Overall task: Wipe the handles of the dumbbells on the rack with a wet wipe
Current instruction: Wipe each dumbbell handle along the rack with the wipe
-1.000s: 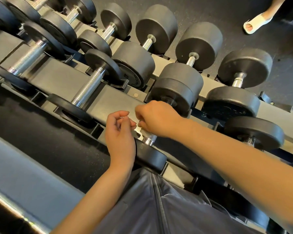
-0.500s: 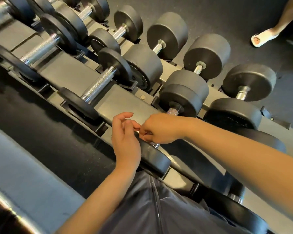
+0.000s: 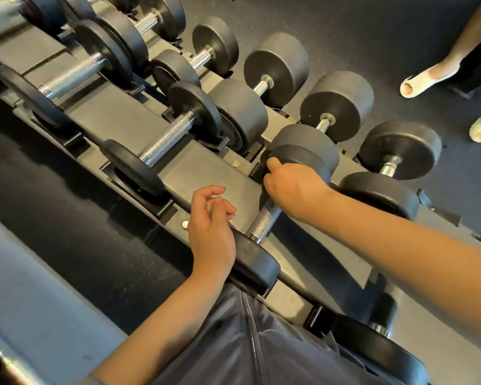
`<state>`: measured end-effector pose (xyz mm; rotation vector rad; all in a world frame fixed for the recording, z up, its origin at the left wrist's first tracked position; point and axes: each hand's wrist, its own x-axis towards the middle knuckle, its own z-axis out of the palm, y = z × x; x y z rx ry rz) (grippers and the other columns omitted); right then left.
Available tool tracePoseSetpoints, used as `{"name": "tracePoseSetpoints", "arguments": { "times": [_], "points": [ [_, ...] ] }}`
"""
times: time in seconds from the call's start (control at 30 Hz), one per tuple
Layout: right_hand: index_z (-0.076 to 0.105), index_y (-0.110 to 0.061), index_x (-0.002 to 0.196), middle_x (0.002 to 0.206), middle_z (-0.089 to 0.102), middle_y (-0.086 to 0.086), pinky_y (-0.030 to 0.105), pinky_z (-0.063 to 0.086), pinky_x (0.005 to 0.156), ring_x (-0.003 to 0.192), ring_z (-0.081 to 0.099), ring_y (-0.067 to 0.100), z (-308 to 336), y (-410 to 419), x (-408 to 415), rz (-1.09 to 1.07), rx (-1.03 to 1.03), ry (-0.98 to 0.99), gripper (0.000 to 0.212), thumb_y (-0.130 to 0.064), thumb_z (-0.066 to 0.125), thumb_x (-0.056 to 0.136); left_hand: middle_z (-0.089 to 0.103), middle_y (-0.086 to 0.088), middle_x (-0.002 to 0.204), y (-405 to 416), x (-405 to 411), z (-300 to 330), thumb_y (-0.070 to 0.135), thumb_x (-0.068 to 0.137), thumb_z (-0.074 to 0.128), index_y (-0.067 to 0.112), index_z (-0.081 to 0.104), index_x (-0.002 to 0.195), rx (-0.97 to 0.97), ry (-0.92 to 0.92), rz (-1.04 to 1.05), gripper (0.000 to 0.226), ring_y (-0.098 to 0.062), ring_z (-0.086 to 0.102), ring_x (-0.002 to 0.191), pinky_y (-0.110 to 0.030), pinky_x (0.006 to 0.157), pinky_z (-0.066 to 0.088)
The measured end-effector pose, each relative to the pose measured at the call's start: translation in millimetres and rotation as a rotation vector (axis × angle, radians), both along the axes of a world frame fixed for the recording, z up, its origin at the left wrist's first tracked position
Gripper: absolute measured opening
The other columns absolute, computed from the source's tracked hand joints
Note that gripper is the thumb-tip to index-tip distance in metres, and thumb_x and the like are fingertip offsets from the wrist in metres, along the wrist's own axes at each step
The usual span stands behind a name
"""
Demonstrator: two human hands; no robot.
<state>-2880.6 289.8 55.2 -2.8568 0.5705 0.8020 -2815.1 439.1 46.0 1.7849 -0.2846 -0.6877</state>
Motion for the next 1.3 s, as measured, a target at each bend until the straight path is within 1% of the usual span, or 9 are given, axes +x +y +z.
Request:
{"name": "tracePoseSetpoints", "arguments": {
  "times": [0.17, 0.27, 0.33, 0.5, 0.57, 0.8, 0.97, 1.1, 1.3],
  "points": [
    [0.06, -0.015, 0.104, 0.1, 0.037, 0.0, 0.031, 0.049, 0.072, 0.084, 0.052, 0.017, -6.0, 10.6, -13.1, -0.222, 0.143, -0.18, 0.029, -0.04, 0.048, 0.095, 0.058, 0.013, 0.065, -0.4, -0.9, -1.1, 0.007, 0.099, 0.041, 0.026, 0.056, 0.097, -0.012, 0.001, -0.007, 0.025, -0.005, 0.055, 0.071, -0.027, 0.076, 0.045],
    [0.06, -0.017, 0.111, 0.101, 0.036, 0.0, 0.033, 0.05, 0.078, 0.09, 0.052, 0.021, -9.2, 11.1, -6.3, -0.297, 0.1, -0.157, 0.023, -0.03, 0.057, 0.092, 0.057, 0.011, 0.067, -0.1, -1.9, 0.8, 0.008, 0.099, 0.042, 0.027, 0.056, 0.098, -0.007, -0.003, -0.02, 0.024, -0.004, 0.055, 0.071, -0.026, 0.077, 0.045],
    [0.061, -0.016, 0.114, 0.107, 0.046, 0.002, 0.032, 0.049, 0.082, 0.095, 0.053, 0.021, -9.1, 16.8, -6.7, -0.326, 0.119, -0.207, 0.024, -0.023, 0.06, 0.09, 0.057, 0.011, 0.067, 0.1, -2.4, 1.1, 0.008, 0.099, 0.042, 0.028, 0.056, 0.097, -0.002, -0.003, -0.016, 0.024, -0.004, 0.055, 0.072, -0.028, 0.079, 0.046],
    [0.068, -0.01, 0.107, 0.1, 0.058, 0.005, 0.029, 0.045, 0.083, 0.088, 0.053, 0.014, 5.0, 53.2, -23.3, -0.246, 0.539, -0.364, 0.023, -0.022, 0.052, 0.096, 0.057, 0.006, 0.069, 0.6, -0.9, -3.5, 0.007, 0.098, 0.042, 0.028, 0.057, 0.095, -0.002, -0.04, 0.004, 0.027, -0.01, 0.056, 0.072, -0.03, 0.075, 0.045],
    [0.068, -0.013, 0.111, 0.101, 0.058, 0.003, 0.026, 0.044, 0.082, 0.088, 0.053, 0.012, 5.3, 50.4, -27.6, -0.205, 0.6, -0.38, 0.022, -0.018, 0.056, 0.093, 0.057, 0.005, 0.069, 0.4, -1.1, -3.5, 0.006, 0.098, 0.042, 0.027, 0.057, 0.095, 0.002, -0.05, -0.003, 0.026, -0.01, 0.056, 0.072, -0.031, 0.075, 0.046],
    [0.051, -0.015, 0.127, 0.12, 0.042, 0.005, 0.033, 0.052, 0.079, 0.097, 0.052, 0.019, -7.1, 14.6, -31.5, -0.049, 0.072, -0.242, 0.04, -0.02, 0.061, 0.089, 0.056, 0.005, 0.071, 0.5, -1.5, -2.2, 0.007, 0.099, 0.041, 0.027, 0.056, 0.096, 0.0, -0.052, -0.024, 0.025, -0.01, 0.056, 0.074, -0.032, 0.077, 0.046],
    [0.048, -0.01, 0.127, 0.118, 0.046, 0.006, 0.025, 0.043, 0.068, 0.094, 0.052, 0.019, -14.8, 18.7, -40.1, -0.194, -0.024, -0.345, 0.035, -0.015, 0.054, 0.092, 0.056, 0.006, 0.07, -0.7, -1.6, -1.5, 0.006, 0.099, 0.041, 0.027, 0.056, 0.095, 0.014, -0.065, -0.014, 0.026, -0.008, 0.056, 0.072, -0.031, 0.077, 0.046],
    [0.061, -0.012, 0.114, 0.111, 0.051, 0.004, 0.022, 0.042, 0.073, 0.091, 0.056, 0.019, -13.5, 38.9, -41.6, -0.504, 0.223, -0.542, 0.022, -0.017, 0.052, 0.095, 0.057, 0.005, 0.071, -0.7, -1.7, -0.5, 0.007, 0.098, 0.041, 0.025, 0.058, 0.094, 0.042, -0.075, -0.031, 0.025, -0.008, 0.056, 0.072, -0.028, 0.075, 0.047],
    [0.073, -0.013, 0.101, 0.091, 0.062, -0.004, 0.011, 0.042, 0.076, 0.082, 0.055, 0.006, -7.6, 73.4, -53.2, -0.552, 0.71, -0.649, 0.015, -0.013, 0.064, 0.089, 0.059, 0.008, 0.072, 3.4, 4.7, -3.5, 0.022, 0.098, 0.047, 0.026, 0.058, 0.09, 0.137, -0.235, -0.36, 0.015, -0.005, 0.057, 0.07, -0.028, 0.068, 0.047]
  ]
}}
